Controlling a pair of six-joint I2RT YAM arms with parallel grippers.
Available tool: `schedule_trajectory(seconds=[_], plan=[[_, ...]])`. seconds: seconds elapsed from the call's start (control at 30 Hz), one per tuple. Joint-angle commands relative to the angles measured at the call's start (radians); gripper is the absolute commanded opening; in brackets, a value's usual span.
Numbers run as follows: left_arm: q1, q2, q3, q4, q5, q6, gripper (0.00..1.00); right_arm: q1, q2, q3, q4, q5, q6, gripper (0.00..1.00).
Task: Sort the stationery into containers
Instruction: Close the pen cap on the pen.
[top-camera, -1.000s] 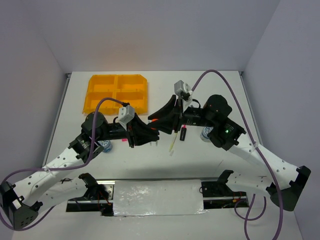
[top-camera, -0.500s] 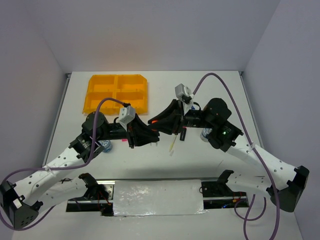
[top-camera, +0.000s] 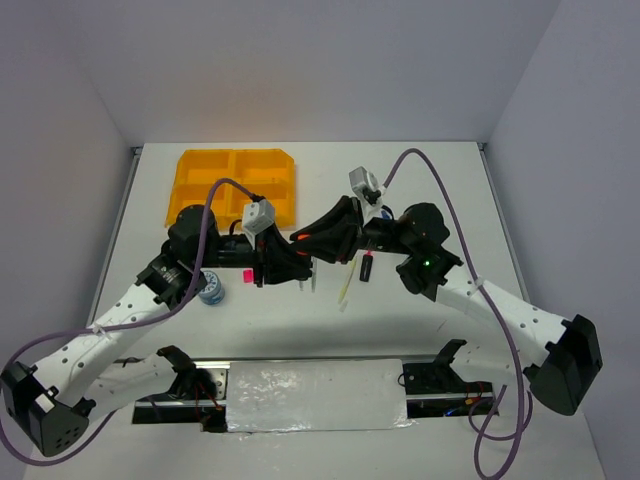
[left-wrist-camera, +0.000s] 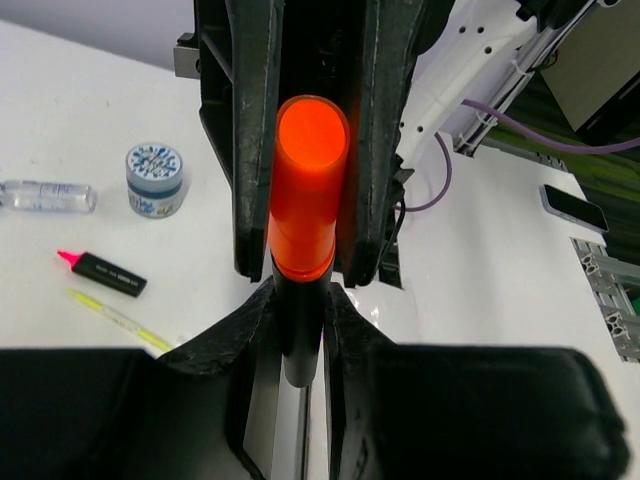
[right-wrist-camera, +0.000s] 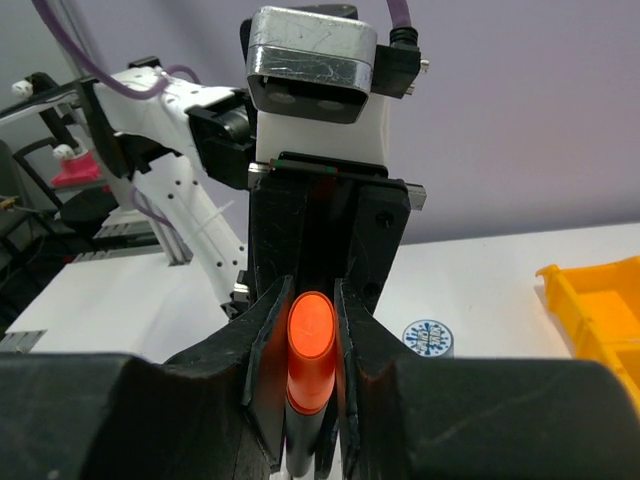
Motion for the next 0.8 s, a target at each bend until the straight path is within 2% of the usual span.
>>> schedule_trajectory(seconds=[0.0, 0.23, 0.37, 0.47, 0.6, 0.77], plan=[[0.065, -0.035, 0.140, 0.377, 0.041, -0.043, 0.00, 0.015, 0.099, -0.110, -0.263, -0.122, -0.052, 0.00], [0.136, -0.032, 0.120, 0.495, 0.095, -0.091, 0.00, 0.016, 0.114, -0.147, -0.301, -0.159, -0.058, 0.00], [0.141, -0.040, 0.141, 0.479, 0.091, -0.069, 0.00, 0.016, 0.156, -0.203, -0.183, -0.216, 0.035, 0.00], [0.142, -0.050, 0.146, 0.486, 0.084, -0.055, 0.00, 0.018, 0.186, -0.263, 0.010, -0.236, 0.132, 0.00], [0.144, -0.046, 0.150, 0.494, 0.084, -0.032, 0.00, 0.035, 0.206, -0.289, 0.110, -0.267, 0.212, 0.00], [0.144, -0.041, 0.173, 0.480, 0.080, -0.005, 0.00, 0.070, 0.222, -0.268, 0.043, -0.271, 0.206, 0.00]])
